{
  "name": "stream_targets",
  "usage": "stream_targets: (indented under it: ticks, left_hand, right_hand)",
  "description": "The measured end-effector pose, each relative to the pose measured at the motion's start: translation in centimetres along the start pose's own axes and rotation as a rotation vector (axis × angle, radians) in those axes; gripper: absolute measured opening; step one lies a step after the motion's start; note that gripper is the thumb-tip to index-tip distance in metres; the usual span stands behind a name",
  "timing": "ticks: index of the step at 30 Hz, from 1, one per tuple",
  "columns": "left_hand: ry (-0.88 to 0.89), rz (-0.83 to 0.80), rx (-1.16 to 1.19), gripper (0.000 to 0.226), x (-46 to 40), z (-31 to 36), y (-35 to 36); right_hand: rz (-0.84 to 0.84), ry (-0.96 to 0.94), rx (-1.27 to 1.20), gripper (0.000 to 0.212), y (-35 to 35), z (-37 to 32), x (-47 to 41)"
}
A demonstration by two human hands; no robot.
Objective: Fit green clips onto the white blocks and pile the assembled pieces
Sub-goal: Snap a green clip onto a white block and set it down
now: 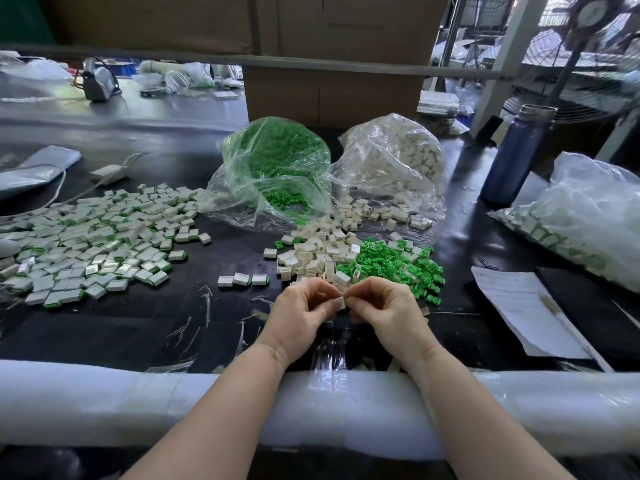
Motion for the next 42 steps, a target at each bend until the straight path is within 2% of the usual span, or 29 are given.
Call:
stream_targets:
  ticks: [7,11,21,27,32,35,37,39,42]
  left_hand:
    - [-0.010,-0.024,0.029,0.013,-0.08,-0.06,0.26]
    - [-0.016,-0.052,0.025,0.017,0.05,-0.02,0.33]
    - [-0.022,-0.120,-0.028,0.011,0.26,0.06,0.64]
    - [0.027,-0.062,-0.039,0.005,0.10,0.02,0.59]
    - [0.046,-0.040,-0.069,0.016,-0.01,-0.16,0.66]
    - [0.056,-0.007,-0.076,0.004,-0.06,-0.15,0.51]
    - [0.059,0.004,-0.103,0.011,-0.09,-0.14,0.46]
    - [0.050,0.011,-0.122,0.016,-0.12,-0.17,0.38]
    - [0.039,0.007,-0.100,0.011,-0.14,-0.22,0.33]
  right_hand:
    - [0.015,0.043,0.013,0.013,-0.21,0.39,-0.08]
    - [-0.001,0.064,-0.008,0.019,-0.21,0.44,0.01]
    - [-0.060,0.086,-0.034,0.022,-0.22,0.29,0.12]
    - [0.011,0.066,-0.067,0.014,-0.29,0.45,-0.04]
    - [0.037,0.081,-0.093,0.013,-0.36,0.59,-0.13]
    - [0.045,0.091,-0.165,0.011,-0.42,0.45,-0.08]
    - [0.040,0.093,-0.190,0.012,-0.43,0.35,-0.05]
    - [0.033,0.094,-0.166,0.013,-0.35,0.34,-0.04]
    - [0.043,0.100,-0.119,0.012,-0.29,0.48,-0.07]
Point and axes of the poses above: each hand's wrist, its own x-axis away from the middle knuckle, its own y-axis out of the palm, z = x × y, the point moved 3 cm from there along -x, towards the middle knuckle, and after that the axes turned 8 degrees about -y, right-handed, at the moved point
